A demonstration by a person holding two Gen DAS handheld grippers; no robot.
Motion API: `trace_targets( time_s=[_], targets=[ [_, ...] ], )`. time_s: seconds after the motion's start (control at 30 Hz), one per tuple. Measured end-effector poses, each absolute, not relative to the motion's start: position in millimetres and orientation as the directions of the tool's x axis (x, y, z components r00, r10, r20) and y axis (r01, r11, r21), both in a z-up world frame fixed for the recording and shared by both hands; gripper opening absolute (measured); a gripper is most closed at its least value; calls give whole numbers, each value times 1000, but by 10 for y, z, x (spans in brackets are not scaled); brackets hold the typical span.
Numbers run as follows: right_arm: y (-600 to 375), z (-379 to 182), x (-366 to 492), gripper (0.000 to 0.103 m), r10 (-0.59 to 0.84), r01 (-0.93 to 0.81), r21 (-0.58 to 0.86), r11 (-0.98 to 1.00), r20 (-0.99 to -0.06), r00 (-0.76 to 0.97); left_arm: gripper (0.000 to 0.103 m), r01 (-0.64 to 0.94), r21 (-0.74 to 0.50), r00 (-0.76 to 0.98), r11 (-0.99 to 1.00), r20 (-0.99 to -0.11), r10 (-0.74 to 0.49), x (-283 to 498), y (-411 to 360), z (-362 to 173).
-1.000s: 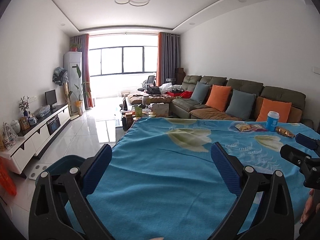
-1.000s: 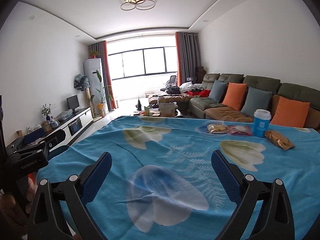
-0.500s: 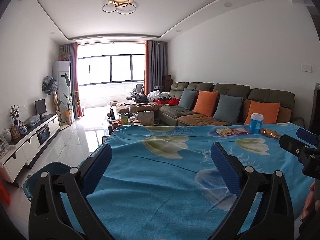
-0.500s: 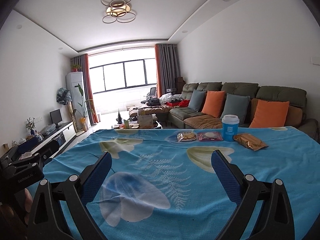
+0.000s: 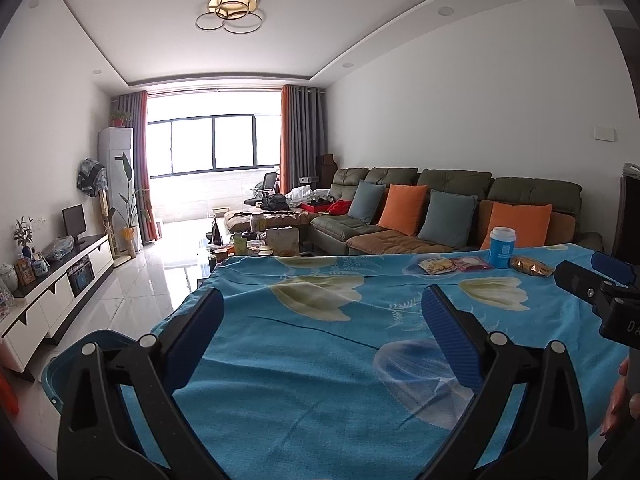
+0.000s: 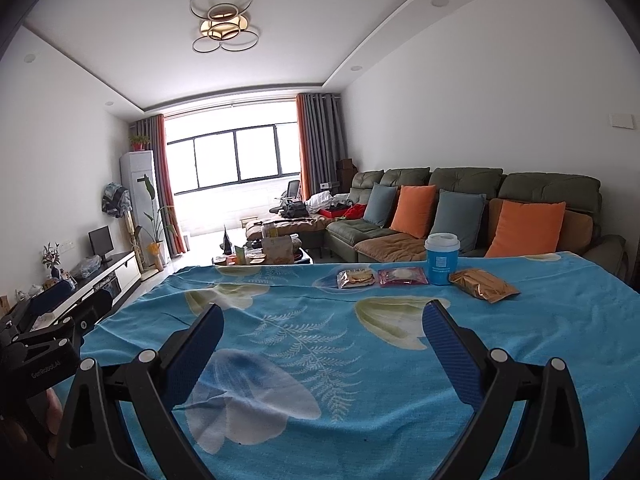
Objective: Collect trash
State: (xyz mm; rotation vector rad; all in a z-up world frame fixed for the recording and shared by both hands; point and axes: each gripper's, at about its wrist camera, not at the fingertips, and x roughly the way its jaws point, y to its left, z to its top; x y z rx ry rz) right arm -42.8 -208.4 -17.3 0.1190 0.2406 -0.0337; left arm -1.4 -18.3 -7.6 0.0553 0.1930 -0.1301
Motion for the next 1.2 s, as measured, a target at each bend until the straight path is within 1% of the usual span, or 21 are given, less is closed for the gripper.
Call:
trace_targets(
  time_s=[1.2],
  targets=[
    [-2074, -121, -453, 96, -28, 55, 113, 992, -230, 973, 97, 126, 44, 977, 991, -179, -116, -29, -182, -62]
  ],
)
